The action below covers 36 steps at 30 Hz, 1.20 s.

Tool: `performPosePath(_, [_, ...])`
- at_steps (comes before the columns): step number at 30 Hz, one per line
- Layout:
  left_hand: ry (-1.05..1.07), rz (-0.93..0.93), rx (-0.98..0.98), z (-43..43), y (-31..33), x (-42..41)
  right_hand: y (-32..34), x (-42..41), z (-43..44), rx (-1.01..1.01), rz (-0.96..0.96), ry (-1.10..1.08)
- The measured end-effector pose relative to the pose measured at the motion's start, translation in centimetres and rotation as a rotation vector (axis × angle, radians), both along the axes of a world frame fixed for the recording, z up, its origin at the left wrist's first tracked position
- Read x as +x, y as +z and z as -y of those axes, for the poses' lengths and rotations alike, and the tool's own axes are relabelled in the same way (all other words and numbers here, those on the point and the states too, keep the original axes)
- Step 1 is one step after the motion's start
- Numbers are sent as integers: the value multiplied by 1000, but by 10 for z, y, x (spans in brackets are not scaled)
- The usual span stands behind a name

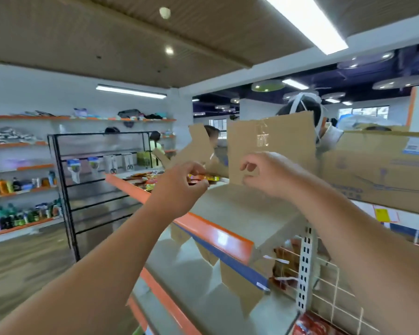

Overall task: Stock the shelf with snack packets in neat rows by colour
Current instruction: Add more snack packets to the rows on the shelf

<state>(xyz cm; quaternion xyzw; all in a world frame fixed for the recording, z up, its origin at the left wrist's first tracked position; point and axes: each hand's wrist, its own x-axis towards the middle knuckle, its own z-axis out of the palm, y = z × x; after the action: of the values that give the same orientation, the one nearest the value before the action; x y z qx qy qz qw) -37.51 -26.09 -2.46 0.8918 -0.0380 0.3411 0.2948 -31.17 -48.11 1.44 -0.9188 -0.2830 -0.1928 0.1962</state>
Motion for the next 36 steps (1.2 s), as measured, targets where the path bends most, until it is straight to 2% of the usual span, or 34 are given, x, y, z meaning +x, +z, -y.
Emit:
performPosePath(4, [-17, -97, 60, -73, 4, 33, 23, 29, -66, -149, -85, -17])
performPosePath(8, [-74, -156, 157, -144, 9, 81, 32, 62, -132, -314, -85, -120])
performPosePath(15, [-185, -252, 214, -228, 10, 158, 24, 107, -204, -394, -198, -222])
performPosePath(25, [-272, -336, 184, -243, 4, 248, -5, 190, -237, -477, -287, -285])
performPosePath(31, [-212, -388, 403, -249, 2, 286, -10, 237, -255, -513, -275, -293])
performPosePath(36, [-277, -538, 492, -253, 2, 319, -15, 263, -268, -514, -295, -364])
